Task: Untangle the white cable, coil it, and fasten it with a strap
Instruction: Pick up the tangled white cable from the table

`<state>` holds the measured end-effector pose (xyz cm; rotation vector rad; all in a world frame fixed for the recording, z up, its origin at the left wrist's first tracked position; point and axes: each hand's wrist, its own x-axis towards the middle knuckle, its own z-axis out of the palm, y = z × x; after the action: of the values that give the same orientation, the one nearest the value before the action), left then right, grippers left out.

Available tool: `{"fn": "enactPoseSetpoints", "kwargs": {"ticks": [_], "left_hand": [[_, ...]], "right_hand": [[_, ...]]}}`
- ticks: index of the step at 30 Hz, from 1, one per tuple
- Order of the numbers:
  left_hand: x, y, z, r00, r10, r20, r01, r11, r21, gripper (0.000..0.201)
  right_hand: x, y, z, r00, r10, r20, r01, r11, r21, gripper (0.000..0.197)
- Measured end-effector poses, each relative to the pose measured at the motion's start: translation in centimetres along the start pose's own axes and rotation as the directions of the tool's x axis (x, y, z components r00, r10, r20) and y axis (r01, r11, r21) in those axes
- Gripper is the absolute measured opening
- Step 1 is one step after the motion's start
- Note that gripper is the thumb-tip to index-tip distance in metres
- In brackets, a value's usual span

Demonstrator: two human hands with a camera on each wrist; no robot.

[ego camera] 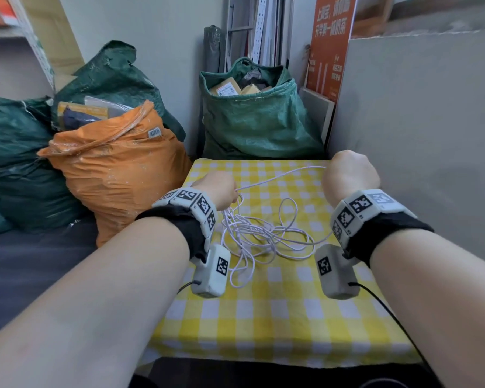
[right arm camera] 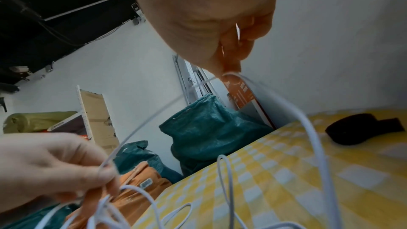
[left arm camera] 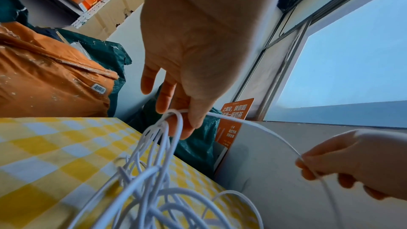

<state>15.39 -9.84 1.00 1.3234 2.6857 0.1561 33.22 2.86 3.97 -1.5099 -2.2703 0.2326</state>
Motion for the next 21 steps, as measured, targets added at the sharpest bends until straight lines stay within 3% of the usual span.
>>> {"fn": "enactPoseSetpoints", "kwargs": {"ticks": [2,4,7,9,10,12,16,21], "left_hand": [[-0.1,0.4,-0.3,0.998,0.064,-0.024,-0.066,0.995,-0.075,0.024],[-0.3,1.1,-0.6,0.993,0.114,-0.042,-0.119,0.984,-0.129,0.025],[-0.5,2.3,-1.1,0.983,0.169,-0.076,-0.178,0.974,-0.138,0.026],[-0.6,2.9,-1.2,0.976,0.2,-0.081,-0.209,0.97,-0.121,0.028],[-0.6,3.0,-1.2,0.977,0.201,-0.077,-0.209,0.972,-0.107,0.028],[-0.4,2.7,-1.1,0.983,0.175,-0.065,-0.18,0.979,-0.094,0.028],[0.0,1.3,-0.8,0.993,0.083,-0.087,-0.09,0.992,-0.085,0.036],[0.1,0.5,-0.7,0.997,0.039,-0.067,-0.038,0.999,0.015,0.035]], "right_hand": [[-0.4,-0.5,0.5,0.994,-0.107,0.033,0.109,0.992,-0.061,0.031],[-0.7,-1.3,1.5,0.955,-0.294,0.043,0.295,0.955,-0.016,0.035],[-1.7,-2.8,2.4,0.815,-0.569,0.105,0.556,0.821,0.129,0.039],[-2.3,-3.6,2.7,0.737,-0.659,0.148,0.65,0.752,0.11,0.028],[-2.4,-3.8,2.7,0.723,-0.679,0.126,0.669,0.734,0.114,0.023],[-2.2,-3.7,2.6,0.769,-0.639,0.035,0.627,0.763,0.157,0.021],[-1.2,-2.3,1.7,0.902,-0.413,-0.131,0.432,0.878,0.207,0.024],[-0.1,-0.9,0.7,0.971,-0.127,-0.202,0.18,0.946,0.27,0.028]]}}
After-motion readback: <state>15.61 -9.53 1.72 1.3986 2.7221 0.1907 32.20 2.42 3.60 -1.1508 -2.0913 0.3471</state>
